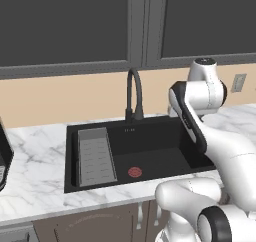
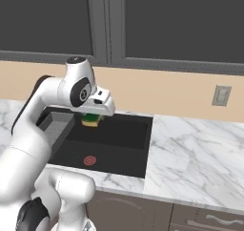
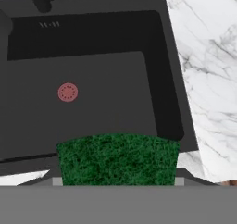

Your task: Pick up the sponge and sponge from the sink, and place them back in the cabinet, and close the cabinet doors.

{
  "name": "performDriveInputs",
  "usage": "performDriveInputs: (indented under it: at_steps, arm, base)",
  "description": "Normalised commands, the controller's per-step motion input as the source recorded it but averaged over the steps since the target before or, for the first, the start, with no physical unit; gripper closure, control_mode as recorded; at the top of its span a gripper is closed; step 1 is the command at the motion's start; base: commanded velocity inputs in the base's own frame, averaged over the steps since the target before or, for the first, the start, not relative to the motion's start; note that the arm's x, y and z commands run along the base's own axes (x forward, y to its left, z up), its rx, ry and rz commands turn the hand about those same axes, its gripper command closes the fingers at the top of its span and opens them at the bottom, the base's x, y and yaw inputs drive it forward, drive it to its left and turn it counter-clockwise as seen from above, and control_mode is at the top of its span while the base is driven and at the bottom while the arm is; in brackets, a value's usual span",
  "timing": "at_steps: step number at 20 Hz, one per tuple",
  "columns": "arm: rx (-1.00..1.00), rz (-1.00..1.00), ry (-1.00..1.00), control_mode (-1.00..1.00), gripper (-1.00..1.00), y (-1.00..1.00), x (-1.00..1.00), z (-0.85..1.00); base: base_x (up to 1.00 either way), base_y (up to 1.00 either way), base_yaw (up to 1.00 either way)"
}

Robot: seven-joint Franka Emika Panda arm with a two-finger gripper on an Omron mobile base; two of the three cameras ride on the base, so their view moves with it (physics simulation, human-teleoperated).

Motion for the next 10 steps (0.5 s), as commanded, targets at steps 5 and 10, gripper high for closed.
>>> performDriveInputs:
  at_steps: [5, 10]
  arm:
    - [0.00, 0.06, 0.00, -1.00, 1.00, 0.09, -0.33, 0.29]
    - [0.00, 0.02, 0.00, -1.00, 1.00, 0.13, -0.34, 0.26]
  base:
    - [0.00, 0.00, 0.00]
    - [0.00, 0.00, 0.00]
